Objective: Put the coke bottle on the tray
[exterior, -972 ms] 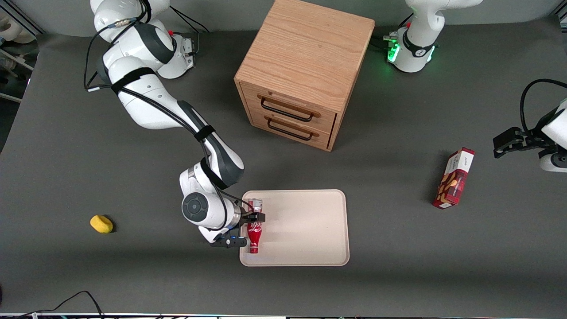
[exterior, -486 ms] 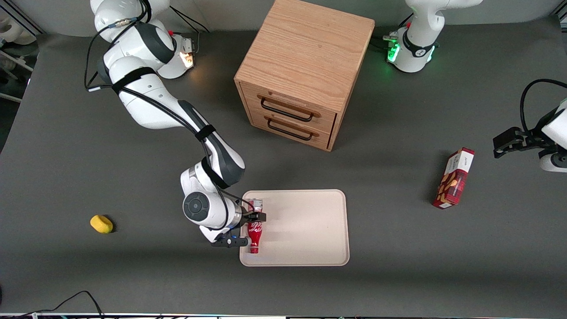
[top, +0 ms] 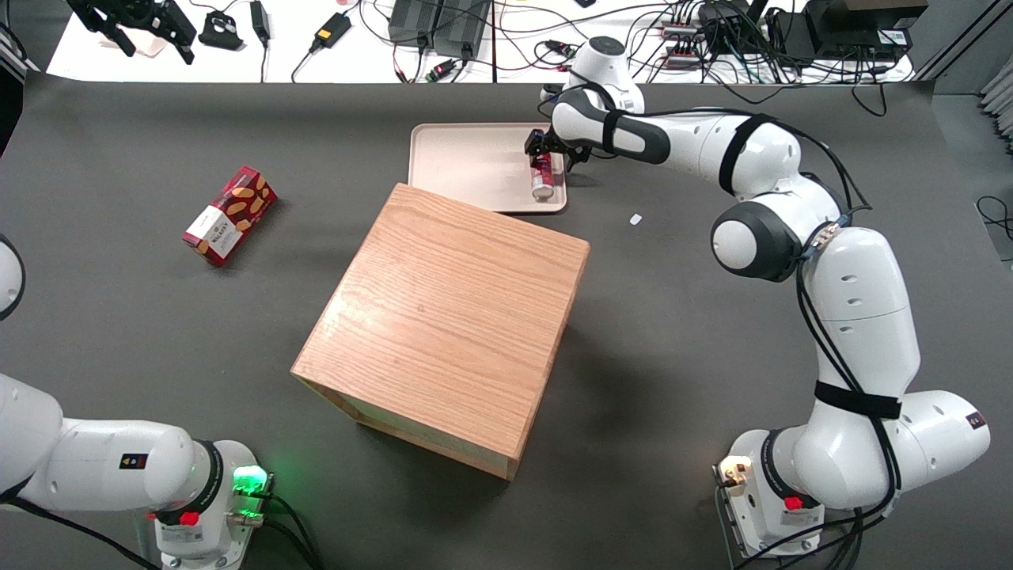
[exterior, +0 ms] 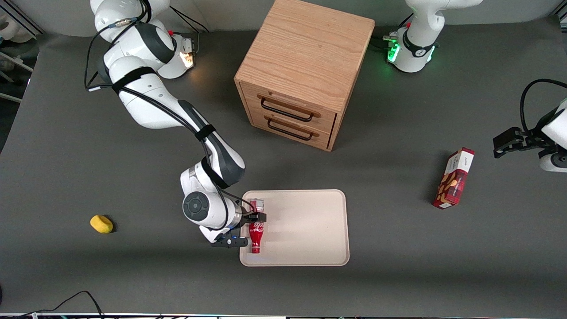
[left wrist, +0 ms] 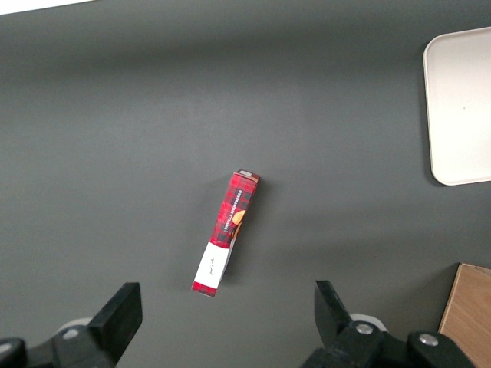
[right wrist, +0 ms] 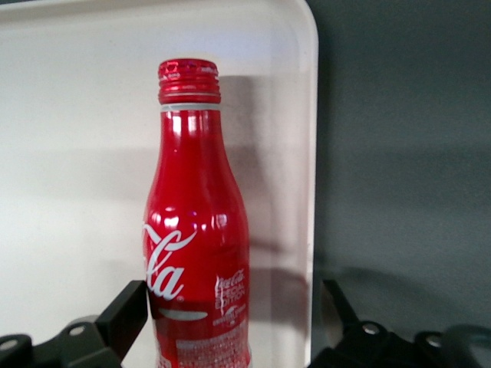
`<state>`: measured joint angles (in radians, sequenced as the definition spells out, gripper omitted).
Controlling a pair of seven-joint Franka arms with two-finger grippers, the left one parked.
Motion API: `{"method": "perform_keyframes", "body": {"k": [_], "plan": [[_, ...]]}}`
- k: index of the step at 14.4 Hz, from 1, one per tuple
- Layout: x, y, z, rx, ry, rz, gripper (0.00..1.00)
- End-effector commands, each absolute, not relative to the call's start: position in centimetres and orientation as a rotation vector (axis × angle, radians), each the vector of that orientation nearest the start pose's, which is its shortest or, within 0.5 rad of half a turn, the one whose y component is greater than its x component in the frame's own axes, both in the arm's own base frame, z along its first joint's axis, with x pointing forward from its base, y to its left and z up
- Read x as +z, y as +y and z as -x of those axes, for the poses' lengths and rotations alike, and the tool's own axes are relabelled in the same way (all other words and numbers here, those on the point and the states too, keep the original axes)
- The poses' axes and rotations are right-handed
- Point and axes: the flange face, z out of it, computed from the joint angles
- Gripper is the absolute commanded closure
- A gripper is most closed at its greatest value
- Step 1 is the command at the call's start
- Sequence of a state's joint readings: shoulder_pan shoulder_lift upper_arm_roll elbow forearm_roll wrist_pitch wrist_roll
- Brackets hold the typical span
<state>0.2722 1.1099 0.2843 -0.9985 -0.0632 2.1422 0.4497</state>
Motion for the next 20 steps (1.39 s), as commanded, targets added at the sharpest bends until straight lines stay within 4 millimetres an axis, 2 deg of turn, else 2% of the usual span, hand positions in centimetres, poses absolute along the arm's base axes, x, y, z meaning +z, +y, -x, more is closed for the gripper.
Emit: {"method": "perform_keyframes", "body": {"k": [1, 4, 5, 8, 10, 11, 14, 17, 19, 20], "plan": [[19.4, 34.5, -71.1, 0.031, 0.053, 2.931, 0.00], [20.1, 34.6, -71.1, 0.026, 0.064, 2.923, 0.00], [21.0, 34.7, -71.2, 0.013, 0.062, 2.918, 0.00], [26.1, 34.1, -71.1, -0.028, 0.061, 2.910, 0.00], [30.5, 31.5, -70.9, -0.068, 0.086, 2.920, 0.00], [32.6, 29.7, -70.4, -0.079, 0.107, 2.932, 0.00], [39.0, 22.6, -68.5, -0.143, 0.172, 2.973, 0.00], [44.6, 17.9, -64.4, -0.127, 0.239, 3.032, 0.00], [48.0, 16.4, -61.6, -0.024, 0.257, 3.092, 0.00], [49.3, 14.2, -60.6, -0.012, 0.304, 3.108, 0.00]]}}
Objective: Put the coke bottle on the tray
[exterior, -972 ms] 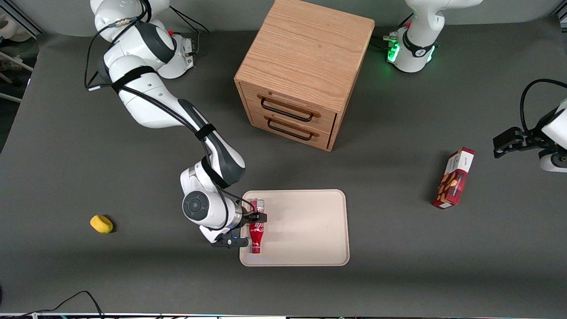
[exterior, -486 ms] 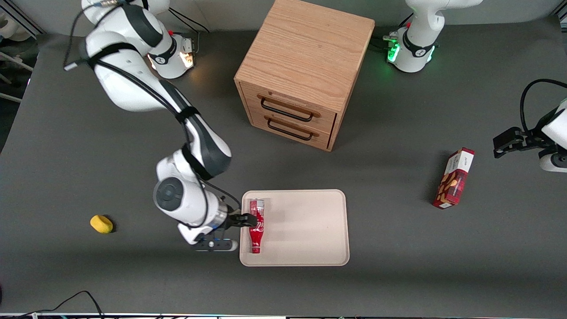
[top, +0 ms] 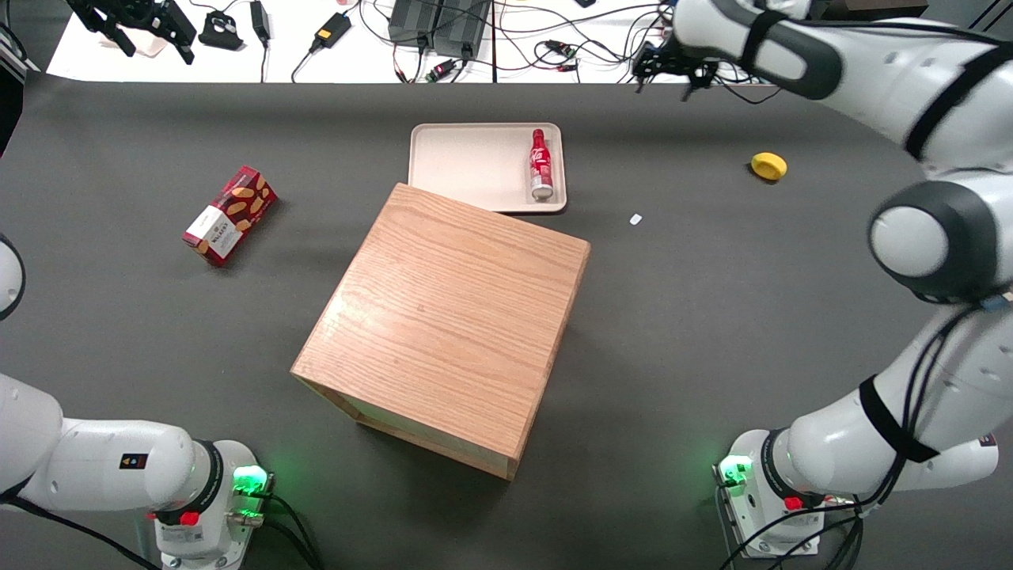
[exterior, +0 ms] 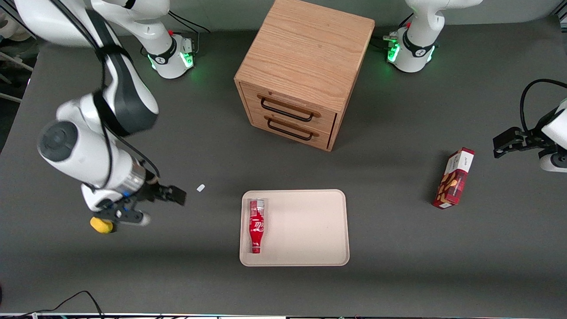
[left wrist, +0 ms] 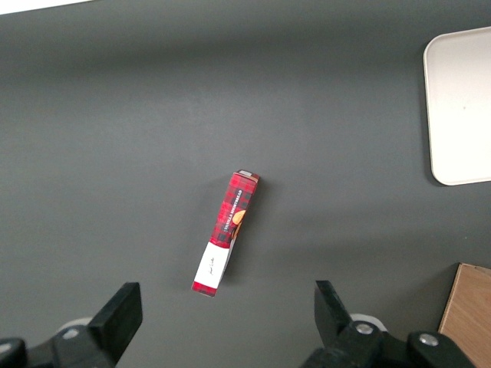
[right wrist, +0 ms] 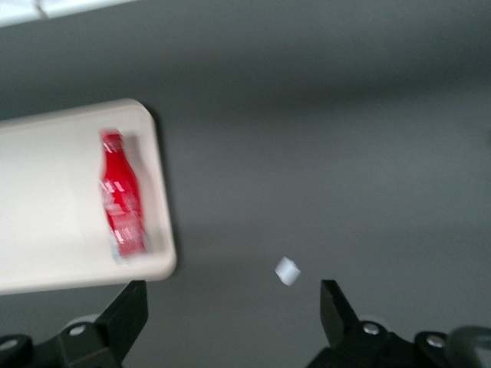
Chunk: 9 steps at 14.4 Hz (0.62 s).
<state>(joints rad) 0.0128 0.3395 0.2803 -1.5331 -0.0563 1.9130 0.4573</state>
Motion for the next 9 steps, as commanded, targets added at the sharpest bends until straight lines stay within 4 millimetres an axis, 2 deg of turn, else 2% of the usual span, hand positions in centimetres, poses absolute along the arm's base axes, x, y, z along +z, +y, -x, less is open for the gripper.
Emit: {"method": "perform_keyframes", "body": {"k": [1, 4, 7, 9], "plan": [[50.2, 11.6, -59.4, -0.023, 0.343, 3.119, 0.00], [54.0, 6.8, -56.2, -0.039, 0.392, 3.144, 0.00], [56.5, 1.5, -55.0, -0.027, 0.152, 3.073, 0.00], [57.7, 0.9, -54.1, -0.012, 0.148, 3.081, 0.00]]}}
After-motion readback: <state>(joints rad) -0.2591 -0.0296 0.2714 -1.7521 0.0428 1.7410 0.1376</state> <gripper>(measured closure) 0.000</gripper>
